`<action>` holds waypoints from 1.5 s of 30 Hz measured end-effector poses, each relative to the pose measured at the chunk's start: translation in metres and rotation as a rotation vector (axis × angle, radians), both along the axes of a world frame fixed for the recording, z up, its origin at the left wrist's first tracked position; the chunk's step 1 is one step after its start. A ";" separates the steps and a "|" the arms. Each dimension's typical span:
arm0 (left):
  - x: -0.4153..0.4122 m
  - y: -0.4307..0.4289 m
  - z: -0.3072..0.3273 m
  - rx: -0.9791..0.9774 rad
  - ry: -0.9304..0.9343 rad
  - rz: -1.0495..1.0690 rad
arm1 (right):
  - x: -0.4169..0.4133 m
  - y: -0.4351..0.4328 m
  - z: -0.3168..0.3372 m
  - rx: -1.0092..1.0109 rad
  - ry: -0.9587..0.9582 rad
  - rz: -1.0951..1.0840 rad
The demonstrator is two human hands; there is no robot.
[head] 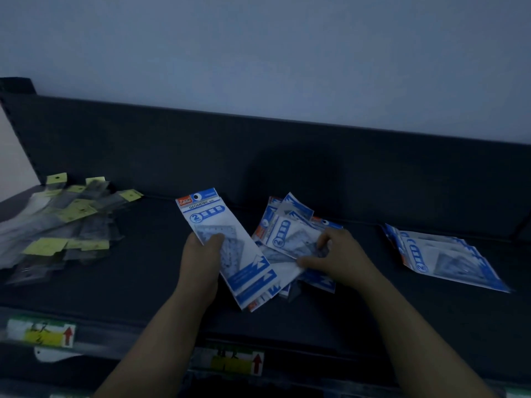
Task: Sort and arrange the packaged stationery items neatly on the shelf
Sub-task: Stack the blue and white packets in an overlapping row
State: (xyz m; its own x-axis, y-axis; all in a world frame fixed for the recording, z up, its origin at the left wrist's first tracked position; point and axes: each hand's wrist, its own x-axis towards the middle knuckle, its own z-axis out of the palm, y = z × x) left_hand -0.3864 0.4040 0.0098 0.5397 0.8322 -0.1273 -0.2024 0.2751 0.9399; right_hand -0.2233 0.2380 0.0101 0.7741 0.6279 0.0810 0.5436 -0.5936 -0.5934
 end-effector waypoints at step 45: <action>0.019 0.000 -0.038 0.172 0.042 -0.116 | -0.018 0.016 -0.021 0.644 0.383 -0.331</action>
State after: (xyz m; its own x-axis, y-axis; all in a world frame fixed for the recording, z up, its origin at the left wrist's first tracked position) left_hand -0.3673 0.4045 -0.0278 0.6306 0.7760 -0.0129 -0.1387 0.1290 0.9819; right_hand -0.2417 0.2537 -0.0105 0.9584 0.2828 0.0396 0.0900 -0.1673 -0.9818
